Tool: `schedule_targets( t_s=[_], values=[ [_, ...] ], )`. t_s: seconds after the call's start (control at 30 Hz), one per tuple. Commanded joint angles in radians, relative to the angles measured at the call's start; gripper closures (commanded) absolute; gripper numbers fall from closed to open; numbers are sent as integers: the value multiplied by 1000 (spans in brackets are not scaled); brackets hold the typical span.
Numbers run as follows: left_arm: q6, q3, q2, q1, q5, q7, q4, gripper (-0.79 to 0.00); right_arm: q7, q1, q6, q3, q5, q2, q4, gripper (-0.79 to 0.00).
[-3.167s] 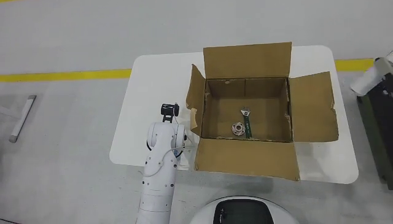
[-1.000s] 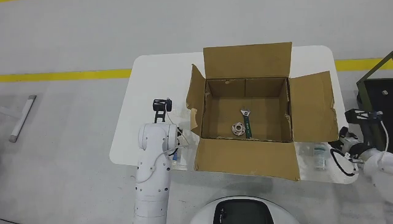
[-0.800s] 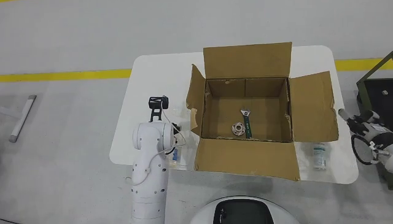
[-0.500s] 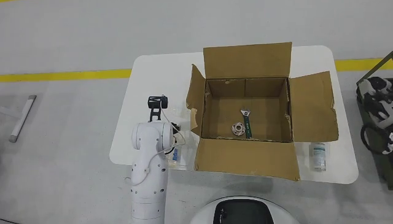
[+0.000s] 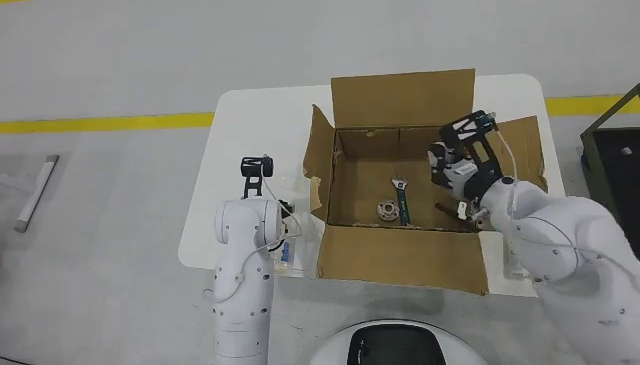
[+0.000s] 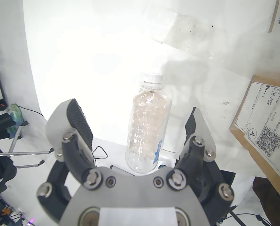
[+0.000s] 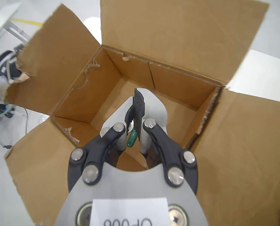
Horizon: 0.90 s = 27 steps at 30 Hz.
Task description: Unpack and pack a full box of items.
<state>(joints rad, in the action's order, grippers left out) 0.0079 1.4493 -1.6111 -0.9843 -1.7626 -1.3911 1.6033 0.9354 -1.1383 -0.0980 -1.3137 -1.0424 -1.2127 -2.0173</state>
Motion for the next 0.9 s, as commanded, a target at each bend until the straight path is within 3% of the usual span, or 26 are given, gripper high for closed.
schedule_targets(
  t_s=[0.0,0.2,0.4,0.67,0.73,0.77,0.8,0.87],
  values=[
    [0,0,0,0,0,0,0,-785,7,56,-34,66,-11,-9,82,0],
    [0,0,0,0,0,0,0,-785,-2,166,-105,191,-42,-36,303,0],
    [0,0,0,0,0,0,0,-785,-19,234,-147,256,-37,-59,433,0],
    [0,0,0,0,0,0,0,-785,-32,242,-146,261,-27,-62,442,0],
    [0,0,0,0,0,0,0,-785,-32,242,-146,261,-27,-62,442,-83],
    [0,0,0,0,0,0,0,-785,-32,242,-146,261,-27,-62,442,-89],
    [0,0,0,0,0,0,0,-785,-32,242,-146,261,-27,-62,442,0],
    [0,0,0,0,0,0,0,-785,-32,242,-146,261,-27,-62,442,0]
  ],
)
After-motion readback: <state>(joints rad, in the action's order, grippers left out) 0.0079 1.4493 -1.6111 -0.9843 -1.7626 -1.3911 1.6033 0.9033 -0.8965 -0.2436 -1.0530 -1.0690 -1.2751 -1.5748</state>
